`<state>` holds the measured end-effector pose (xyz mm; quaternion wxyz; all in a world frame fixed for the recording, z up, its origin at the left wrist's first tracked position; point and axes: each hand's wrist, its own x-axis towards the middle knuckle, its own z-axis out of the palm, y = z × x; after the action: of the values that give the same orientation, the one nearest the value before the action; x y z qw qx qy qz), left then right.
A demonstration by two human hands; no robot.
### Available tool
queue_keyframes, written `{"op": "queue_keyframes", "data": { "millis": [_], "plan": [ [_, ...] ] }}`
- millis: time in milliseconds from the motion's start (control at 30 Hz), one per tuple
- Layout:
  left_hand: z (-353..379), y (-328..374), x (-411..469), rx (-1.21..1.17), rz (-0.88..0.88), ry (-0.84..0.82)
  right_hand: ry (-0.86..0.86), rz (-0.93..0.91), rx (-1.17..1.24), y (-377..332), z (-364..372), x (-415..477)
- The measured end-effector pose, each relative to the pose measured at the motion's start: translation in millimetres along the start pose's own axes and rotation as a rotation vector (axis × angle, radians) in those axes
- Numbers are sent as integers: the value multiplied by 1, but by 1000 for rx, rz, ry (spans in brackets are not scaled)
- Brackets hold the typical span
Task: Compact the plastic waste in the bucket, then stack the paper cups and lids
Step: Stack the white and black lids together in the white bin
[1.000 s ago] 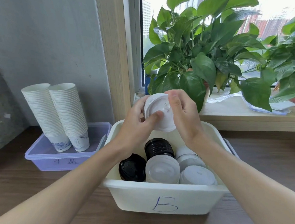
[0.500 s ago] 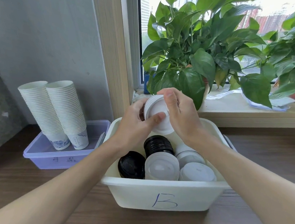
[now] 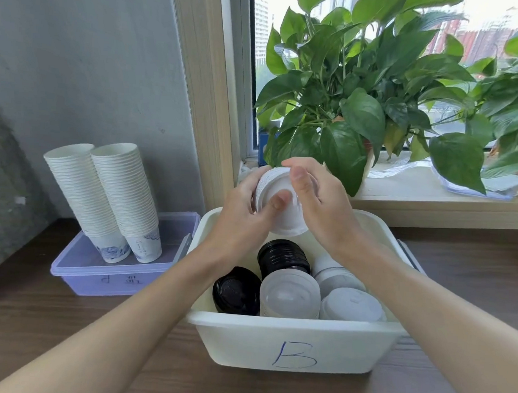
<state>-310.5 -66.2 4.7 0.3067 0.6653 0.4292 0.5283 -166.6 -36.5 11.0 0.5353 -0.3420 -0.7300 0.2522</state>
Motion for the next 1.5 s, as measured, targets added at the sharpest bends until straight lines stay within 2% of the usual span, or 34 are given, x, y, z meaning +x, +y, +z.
{"op": "queue_keyframes", "data": {
  "millis": [367, 533, 667, 800, 867, 967, 1000, 1133, 1333, 1500],
  "plan": [
    [0, 3, -1, 18, 59, 83, 31, -48, -12, 6, 9, 2],
    [-6, 9, -2, 57, 1, 36, 18, -51, -10, 7, 8, 2],
    [-26, 10, -8, 27, -70, 26, -139, 60, 19, 2, 14, 2],
    [-64, 7, -14, 22, -122, 193, -292, 361, 315, -1, 23, 3],
    [-82, 5, -20, 14, -162, 233, -440, 458, 196, -2, 29, 4],
    [-91, 3, -29, 16, -222, 220, -772, 266, -294, 3, 41, 4],
    [-92, 1, -32, 6, -238, 222, -853, 222, -379, 5, 47, 3],
    [-99, 0, -37, -10, -260, 229, -1037, 155, -522, 14, 71, -1],
    [-103, 0, -39, -54, -273, 201, -1105, 116, -607, 27, 87, -3],
    [-102, 0, -35, -16, -256, 172, -958, 163, -533, 29, 77, 2]
  ]
}}
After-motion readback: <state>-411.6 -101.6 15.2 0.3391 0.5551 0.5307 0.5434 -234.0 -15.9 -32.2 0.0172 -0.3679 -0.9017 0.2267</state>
